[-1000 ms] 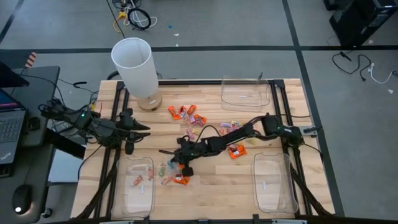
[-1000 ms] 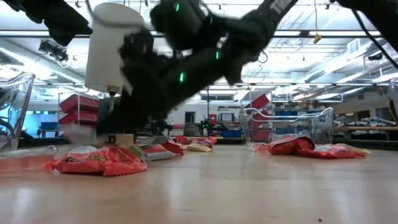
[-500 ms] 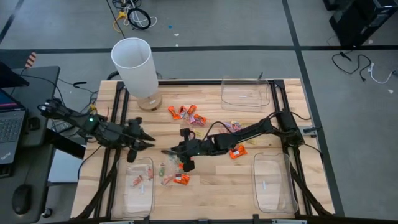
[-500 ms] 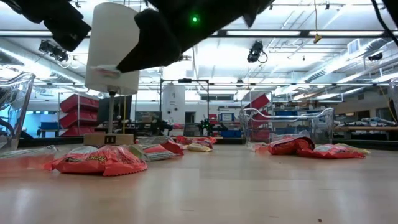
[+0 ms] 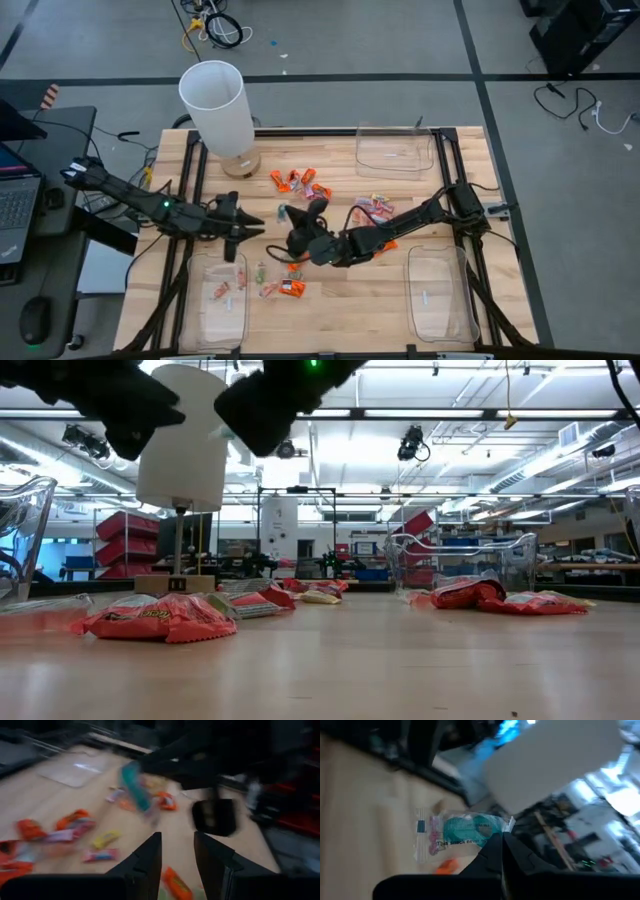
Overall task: Sort candy
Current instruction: Put the blue gummy into the bottom left transparent bin
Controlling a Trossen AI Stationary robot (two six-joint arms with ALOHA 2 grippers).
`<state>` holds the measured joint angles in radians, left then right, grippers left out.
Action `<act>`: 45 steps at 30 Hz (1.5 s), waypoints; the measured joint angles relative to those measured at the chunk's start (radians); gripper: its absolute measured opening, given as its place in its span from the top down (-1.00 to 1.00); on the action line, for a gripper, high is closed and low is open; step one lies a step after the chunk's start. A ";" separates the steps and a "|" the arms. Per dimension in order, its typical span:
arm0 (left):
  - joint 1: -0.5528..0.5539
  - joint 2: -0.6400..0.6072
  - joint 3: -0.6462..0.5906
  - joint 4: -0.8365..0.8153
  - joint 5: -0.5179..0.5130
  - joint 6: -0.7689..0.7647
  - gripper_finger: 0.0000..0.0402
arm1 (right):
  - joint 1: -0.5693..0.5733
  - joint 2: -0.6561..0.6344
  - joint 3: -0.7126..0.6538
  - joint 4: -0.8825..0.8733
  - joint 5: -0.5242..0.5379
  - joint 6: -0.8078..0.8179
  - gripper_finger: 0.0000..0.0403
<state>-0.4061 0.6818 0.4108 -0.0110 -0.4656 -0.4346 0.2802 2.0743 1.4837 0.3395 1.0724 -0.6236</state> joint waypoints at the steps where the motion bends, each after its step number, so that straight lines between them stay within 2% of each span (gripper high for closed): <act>1: 0.000 0.003 -0.006 0.019 -0.023 -0.003 0.41 | 0.001 0.000 0.000 0.041 0.014 -0.027 1.00; 6: 0.000 0.021 -0.043 0.155 -0.038 0.005 0.41 | -0.001 0.000 0.000 0.173 0.032 -0.145 1.00; 9: 0.000 0.026 -0.058 0.217 -0.073 0.029 0.41 | -0.001 0.000 0.000 0.231 -0.003 -0.206 1.00; 13: 0.000 0.025 -0.058 0.250 -0.107 0.062 0.41 | -0.001 0.000 0.000 0.267 -0.052 -0.221 1.00; 17: 0.000 0.026 -0.058 0.281 -0.088 0.078 0.41 | -0.001 0.000 0.000 0.266 -0.053 -0.236 1.00; 29: 0.001 0.026 -0.058 0.307 -0.107 0.092 0.41 | -0.002 0.000 0.000 0.273 -0.083 -0.233 1.00; 45: 0.060 0.026 -0.058 0.307 -0.092 0.087 0.42 | -0.019 0.000 0.000 0.297 -0.100 -0.232 1.00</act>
<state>-0.3466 0.7074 0.3527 0.2961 -0.5578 -0.3473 0.2617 2.0743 1.4837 0.6368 0.9720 -0.8558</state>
